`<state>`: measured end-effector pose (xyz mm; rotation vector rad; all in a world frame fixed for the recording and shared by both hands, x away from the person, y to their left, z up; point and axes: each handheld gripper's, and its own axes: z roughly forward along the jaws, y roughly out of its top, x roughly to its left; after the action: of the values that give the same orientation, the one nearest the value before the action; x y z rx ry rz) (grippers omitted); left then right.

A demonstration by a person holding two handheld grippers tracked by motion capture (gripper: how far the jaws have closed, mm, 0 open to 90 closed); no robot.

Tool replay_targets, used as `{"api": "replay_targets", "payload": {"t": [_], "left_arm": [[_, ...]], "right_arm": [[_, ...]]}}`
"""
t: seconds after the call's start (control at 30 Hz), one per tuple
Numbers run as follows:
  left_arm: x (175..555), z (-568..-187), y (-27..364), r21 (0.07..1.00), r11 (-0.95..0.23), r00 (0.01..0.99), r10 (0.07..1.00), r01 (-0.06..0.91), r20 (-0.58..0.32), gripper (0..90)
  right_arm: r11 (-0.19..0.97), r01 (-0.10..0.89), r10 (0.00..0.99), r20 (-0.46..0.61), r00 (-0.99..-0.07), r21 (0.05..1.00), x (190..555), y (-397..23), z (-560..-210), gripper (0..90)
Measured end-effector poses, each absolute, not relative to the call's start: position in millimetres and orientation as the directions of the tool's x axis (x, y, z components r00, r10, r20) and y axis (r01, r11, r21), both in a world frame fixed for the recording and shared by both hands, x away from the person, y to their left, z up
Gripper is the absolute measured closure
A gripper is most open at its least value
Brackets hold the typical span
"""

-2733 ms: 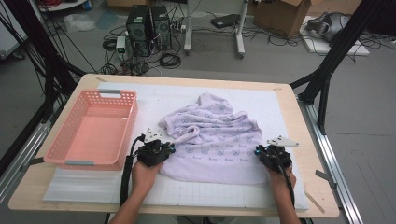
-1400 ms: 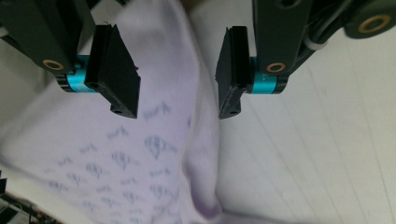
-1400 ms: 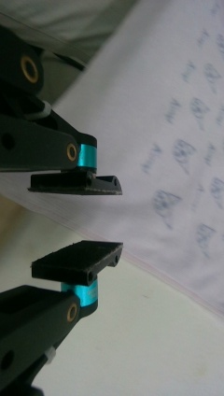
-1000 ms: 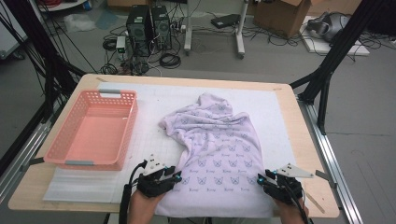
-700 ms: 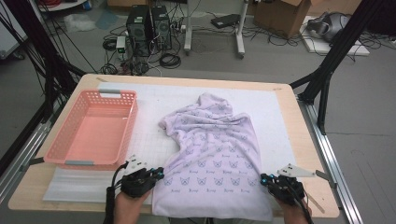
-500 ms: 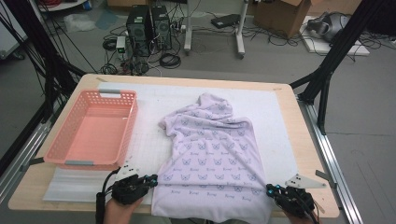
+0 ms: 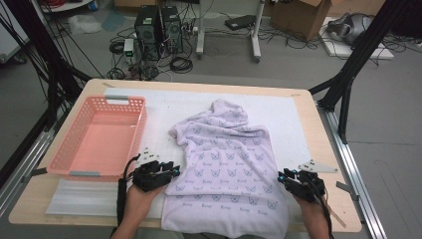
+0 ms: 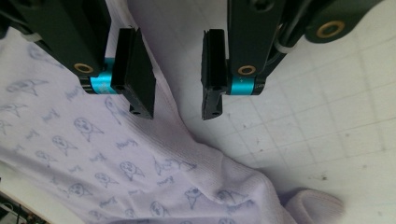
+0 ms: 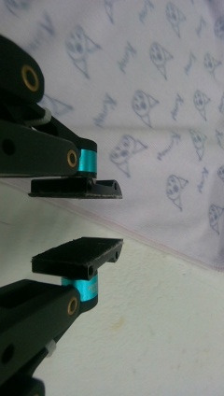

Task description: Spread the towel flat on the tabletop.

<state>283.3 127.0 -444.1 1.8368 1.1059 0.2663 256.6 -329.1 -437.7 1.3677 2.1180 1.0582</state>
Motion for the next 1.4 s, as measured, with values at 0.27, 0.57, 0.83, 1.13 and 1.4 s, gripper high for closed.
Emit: {"api": "replay_targets", "payload": {"t": [0.27,0.57,0.83,1.13,1.4], "left_arm": [[291,-452,97,0.787,-0.229,0.602,0.769,0.573,-0.215,57.1],[286,-448,105,0.796,-0.231,0.542,0.828,0.56,-0.141,87.9],[282,-446,135,0.819,-0.165,0.446,0.887,0.549,-0.121,87.9],[285,-447,134,0.837,-0.135,0.448,0.883,0.53,-0.141,82.0],[292,-450,120,0.816,-0.102,0.559,0.775,0.569,-0.294,48.7]], "right_arm": [[0.269,0.605,0.889,0.05,-0.456,0.749,275,-316,-445,64.9],[0.269,0.601,0.884,0.054,-0.463,0.752,280,-313,-449,68.1],[0.258,0.599,0.885,0.063,-0.461,0.758,283,-312,-450,69.3],[0.296,0.581,0.904,-0.026,-0.426,0.758,280,-319,-446,87.7],[0.175,0.586,0.911,0.096,-0.401,0.791,277,-332,-445,63.9]]}}
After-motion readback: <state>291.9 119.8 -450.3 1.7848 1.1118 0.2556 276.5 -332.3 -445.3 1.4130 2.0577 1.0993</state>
